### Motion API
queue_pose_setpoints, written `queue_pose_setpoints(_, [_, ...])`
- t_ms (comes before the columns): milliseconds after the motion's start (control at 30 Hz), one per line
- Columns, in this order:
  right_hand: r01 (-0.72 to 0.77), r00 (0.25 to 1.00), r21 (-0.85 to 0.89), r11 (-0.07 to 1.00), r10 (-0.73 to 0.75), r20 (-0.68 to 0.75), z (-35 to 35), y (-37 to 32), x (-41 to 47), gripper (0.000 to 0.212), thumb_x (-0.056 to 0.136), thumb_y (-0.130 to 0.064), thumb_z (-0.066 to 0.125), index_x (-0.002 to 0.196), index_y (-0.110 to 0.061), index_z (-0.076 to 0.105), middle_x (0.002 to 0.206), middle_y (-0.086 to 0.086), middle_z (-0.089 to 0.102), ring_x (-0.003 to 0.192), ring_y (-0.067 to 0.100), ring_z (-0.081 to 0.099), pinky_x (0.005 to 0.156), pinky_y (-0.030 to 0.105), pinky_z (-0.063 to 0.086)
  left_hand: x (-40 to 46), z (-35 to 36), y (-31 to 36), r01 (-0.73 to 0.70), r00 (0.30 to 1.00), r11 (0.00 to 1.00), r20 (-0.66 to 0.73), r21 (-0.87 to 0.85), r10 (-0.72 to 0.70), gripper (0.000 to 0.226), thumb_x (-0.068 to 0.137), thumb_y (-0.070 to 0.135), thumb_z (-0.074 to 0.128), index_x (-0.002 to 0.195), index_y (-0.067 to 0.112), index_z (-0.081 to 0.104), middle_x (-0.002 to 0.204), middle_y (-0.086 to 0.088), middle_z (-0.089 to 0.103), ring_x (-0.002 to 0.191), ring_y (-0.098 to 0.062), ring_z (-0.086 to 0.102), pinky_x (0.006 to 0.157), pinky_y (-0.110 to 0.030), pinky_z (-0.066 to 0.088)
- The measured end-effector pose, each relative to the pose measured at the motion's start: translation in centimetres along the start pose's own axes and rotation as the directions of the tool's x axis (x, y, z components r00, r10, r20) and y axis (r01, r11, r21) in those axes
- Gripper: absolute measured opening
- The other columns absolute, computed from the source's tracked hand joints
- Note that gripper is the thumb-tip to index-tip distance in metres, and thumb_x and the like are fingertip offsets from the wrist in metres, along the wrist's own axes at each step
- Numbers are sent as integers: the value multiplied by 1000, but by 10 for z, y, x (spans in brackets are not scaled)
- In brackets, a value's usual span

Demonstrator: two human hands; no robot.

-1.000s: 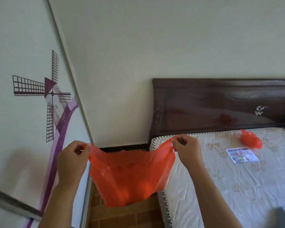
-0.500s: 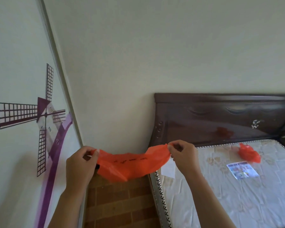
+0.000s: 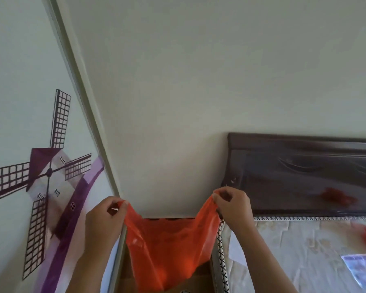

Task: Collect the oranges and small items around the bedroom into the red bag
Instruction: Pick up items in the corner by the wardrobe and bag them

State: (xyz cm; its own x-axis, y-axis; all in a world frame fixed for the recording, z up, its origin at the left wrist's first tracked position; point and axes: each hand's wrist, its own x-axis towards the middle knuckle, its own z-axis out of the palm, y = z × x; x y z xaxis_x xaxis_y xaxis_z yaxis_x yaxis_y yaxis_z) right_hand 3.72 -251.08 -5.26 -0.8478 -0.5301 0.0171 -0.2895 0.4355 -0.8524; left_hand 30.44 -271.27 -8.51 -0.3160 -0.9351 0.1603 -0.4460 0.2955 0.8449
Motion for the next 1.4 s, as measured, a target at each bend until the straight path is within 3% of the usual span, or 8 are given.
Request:
queue_pose_setpoints(267, [-62,971,-94,994,82,223,53,69,111,10,90,-21,75,88,-29,80,76,-14,74,72,-2,68,63,15,51,51,89,-33,123,987,989,92,79,-130,10,91,18,76,85,25,73,73,12,72,71,1,69,62,-14,55])
queue_pose_setpoints(500, [-166,910,-251,953,247,334,113,155,137,10,86,-27,76,84,-36,77,74,-19,72,71,0,66,66,26,54,52,159,-101,267,940,947,170,177,-297,3,90,26,78,90,25,75,78,13,73,75,-4,70,72,-31,62])
queue_pose_setpoints(600, [-187,884,-301,935,293,363,144,187,140,10,86,-30,76,84,-39,76,75,-19,72,72,0,66,69,32,57,55,181,-136,292,924,935,194,204,-331,9,89,29,79,87,33,71,76,17,71,72,0,69,70,-24,60])
queue_pose_setpoints(700, [-170,871,-341,925,302,387,185,221,145,10,86,-30,77,83,-40,76,73,-22,71,71,-2,66,64,24,53,62,209,-188,314,906,921,217,229,-363,14,88,35,79,83,39,67,74,19,70,72,1,69,66,-17,54])
queue_pose_setpoints(900, [-115,882,-336,935,252,398,271,301,160,11,90,-24,75,88,-35,77,74,-18,72,72,-6,64,59,13,47,77,280,-297,300,924,938,193,171,-331,5,92,35,75,95,33,72,88,16,72,84,-4,70,75,-34,63])
queue_pose_setpoints(1133, [-74,896,-388,919,232,378,334,427,163,15,95,-20,71,93,-33,78,78,-19,70,76,-8,63,61,11,50,64,370,-411,221,939,964,235,150,-252,8,93,26,75,92,32,70,79,18,68,74,1,67,63,-14,53])
queue_pose_setpoints(1233, [-88,874,-435,896,279,398,357,481,156,15,97,-24,68,97,-38,74,81,-18,70,72,-4,66,65,21,59,49,408,-456,215,936,965,250,150,-247,8,93,23,76,91,30,71,74,16,68,74,6,66,58,-8,49])
queue_pose_setpoints(1400, [-37,888,-464,885,243,391,400,550,157,13,98,-26,67,97,-38,72,86,-14,69,71,1,66,62,20,57,33,456,-529,152,948,975,254,164,-190,14,91,24,79,85,34,71,77,17,69,74,3,67,66,-19,55])
